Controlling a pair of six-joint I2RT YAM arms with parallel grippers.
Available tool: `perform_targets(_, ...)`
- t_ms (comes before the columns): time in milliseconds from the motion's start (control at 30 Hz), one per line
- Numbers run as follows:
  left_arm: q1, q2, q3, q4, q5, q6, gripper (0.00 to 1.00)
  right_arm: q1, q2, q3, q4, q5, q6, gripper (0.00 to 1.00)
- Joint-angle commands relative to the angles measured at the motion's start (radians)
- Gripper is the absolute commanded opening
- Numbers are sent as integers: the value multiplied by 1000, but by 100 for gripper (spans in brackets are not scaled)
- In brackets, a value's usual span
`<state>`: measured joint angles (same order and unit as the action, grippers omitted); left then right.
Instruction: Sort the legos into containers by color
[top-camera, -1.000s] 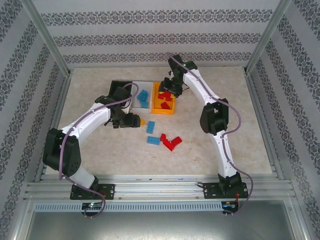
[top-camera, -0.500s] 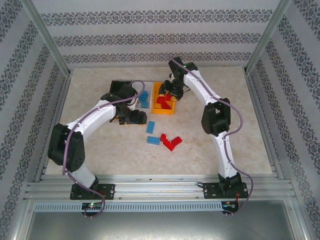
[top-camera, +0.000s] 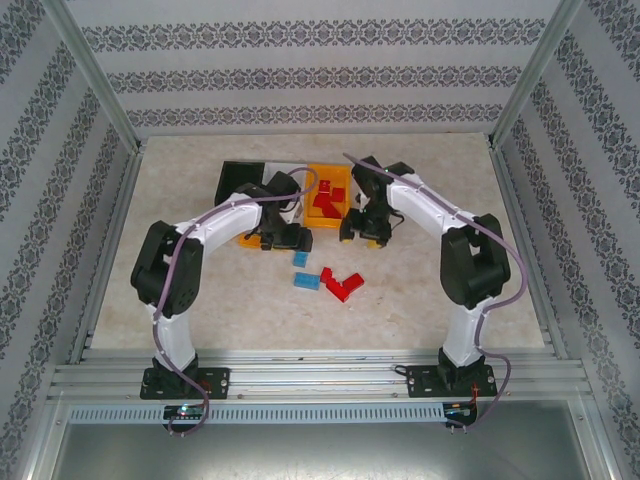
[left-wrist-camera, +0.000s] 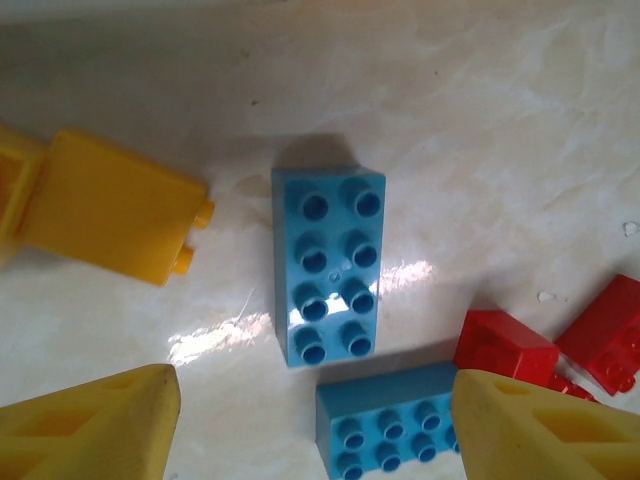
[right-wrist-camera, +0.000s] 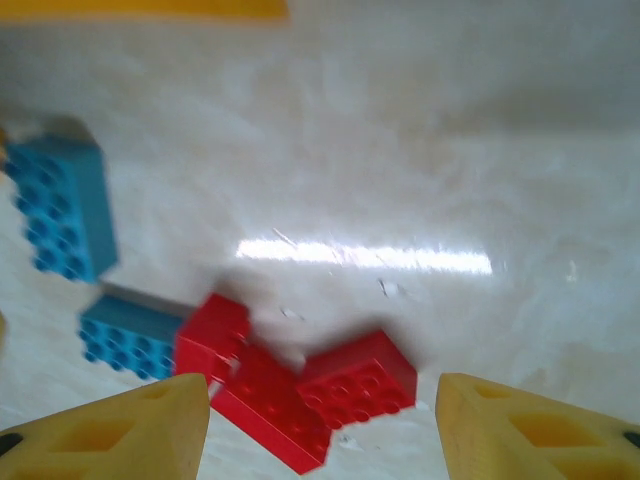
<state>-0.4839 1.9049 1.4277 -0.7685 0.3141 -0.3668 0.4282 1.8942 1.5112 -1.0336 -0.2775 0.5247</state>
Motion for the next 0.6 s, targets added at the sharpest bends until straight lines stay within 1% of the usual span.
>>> perform_targets(0, -26, 43, 59, 2, 4, 40, 71, 13, -78, -107, 57, 23, 29, 62)
perform_targets(167, -51, 113, 99, -16, -9, 58, 69, 19, -145, -205, 78, 32, 57, 62)
perform_targets(433, -80, 195, 132, -28, -44, 65, 64, 19, -196, -273, 100, 39, 72, 62)
perform_targets(533, -90, 227, 147, -45, -58, 71, 57, 19, -206, -290, 110, 38, 82, 62)
perform_targets(567, -91, 233, 149, -50, -60, 73, 51, 19, -210, -294, 114, 39, 86, 62)
